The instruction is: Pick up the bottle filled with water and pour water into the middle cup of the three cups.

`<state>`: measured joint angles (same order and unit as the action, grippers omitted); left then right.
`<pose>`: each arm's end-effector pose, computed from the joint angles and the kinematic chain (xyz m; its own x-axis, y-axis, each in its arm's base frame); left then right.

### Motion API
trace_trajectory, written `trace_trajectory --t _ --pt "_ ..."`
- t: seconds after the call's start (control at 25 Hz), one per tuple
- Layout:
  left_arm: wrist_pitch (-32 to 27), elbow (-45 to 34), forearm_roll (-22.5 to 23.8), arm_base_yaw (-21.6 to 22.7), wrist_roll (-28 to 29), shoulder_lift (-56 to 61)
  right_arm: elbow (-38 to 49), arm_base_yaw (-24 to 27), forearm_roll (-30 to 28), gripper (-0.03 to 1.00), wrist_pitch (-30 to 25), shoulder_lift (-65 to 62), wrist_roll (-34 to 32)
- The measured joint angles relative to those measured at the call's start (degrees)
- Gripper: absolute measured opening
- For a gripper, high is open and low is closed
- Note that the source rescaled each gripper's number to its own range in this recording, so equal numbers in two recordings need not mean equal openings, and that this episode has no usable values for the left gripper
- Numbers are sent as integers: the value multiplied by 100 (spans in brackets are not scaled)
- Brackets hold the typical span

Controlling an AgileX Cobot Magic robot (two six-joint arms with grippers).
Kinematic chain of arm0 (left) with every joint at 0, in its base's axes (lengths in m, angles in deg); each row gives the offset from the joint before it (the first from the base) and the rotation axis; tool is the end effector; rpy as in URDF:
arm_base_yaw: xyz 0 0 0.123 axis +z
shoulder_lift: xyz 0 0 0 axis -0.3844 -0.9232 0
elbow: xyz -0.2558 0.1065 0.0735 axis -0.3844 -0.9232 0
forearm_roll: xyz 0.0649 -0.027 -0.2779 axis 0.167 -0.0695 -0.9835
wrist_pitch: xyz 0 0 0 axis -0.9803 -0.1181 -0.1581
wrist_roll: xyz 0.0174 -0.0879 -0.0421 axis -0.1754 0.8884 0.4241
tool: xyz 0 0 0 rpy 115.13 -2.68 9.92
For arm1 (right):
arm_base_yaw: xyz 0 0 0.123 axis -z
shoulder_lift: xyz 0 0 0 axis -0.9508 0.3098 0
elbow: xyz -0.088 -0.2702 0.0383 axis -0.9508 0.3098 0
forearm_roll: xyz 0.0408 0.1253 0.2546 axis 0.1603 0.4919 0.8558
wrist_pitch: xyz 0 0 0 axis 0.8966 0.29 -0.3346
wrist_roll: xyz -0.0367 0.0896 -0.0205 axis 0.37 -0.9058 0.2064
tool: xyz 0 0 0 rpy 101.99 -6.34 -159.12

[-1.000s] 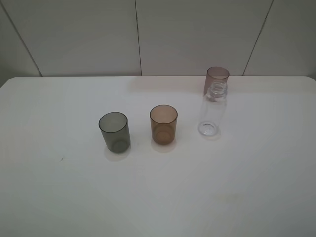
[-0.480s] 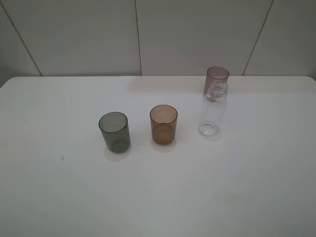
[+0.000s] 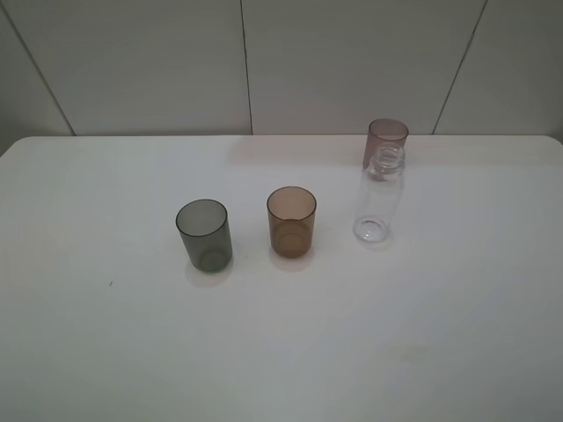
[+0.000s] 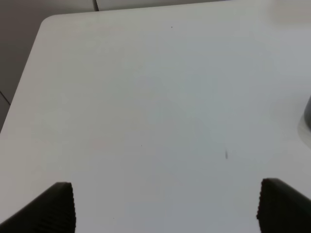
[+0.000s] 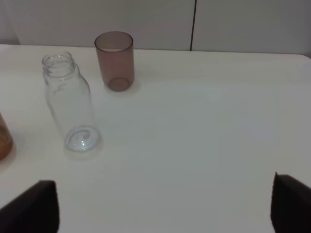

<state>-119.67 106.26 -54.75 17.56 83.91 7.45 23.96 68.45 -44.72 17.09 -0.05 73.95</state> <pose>0.0312 0.0066 0.2928 -0.4354 0.0746 -0.8972 0.0197 0.9971 0.0733 0.0287 -0.0049 0.2973 -0.4345 -0.0201 -0.9004 0.0024 0.9997 -0.0235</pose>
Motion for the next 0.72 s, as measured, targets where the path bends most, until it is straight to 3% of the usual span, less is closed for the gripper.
trace_trajectory --t 0.72 --pt "0 0 0 0 0 0 0 0 2 83 0 0 16"
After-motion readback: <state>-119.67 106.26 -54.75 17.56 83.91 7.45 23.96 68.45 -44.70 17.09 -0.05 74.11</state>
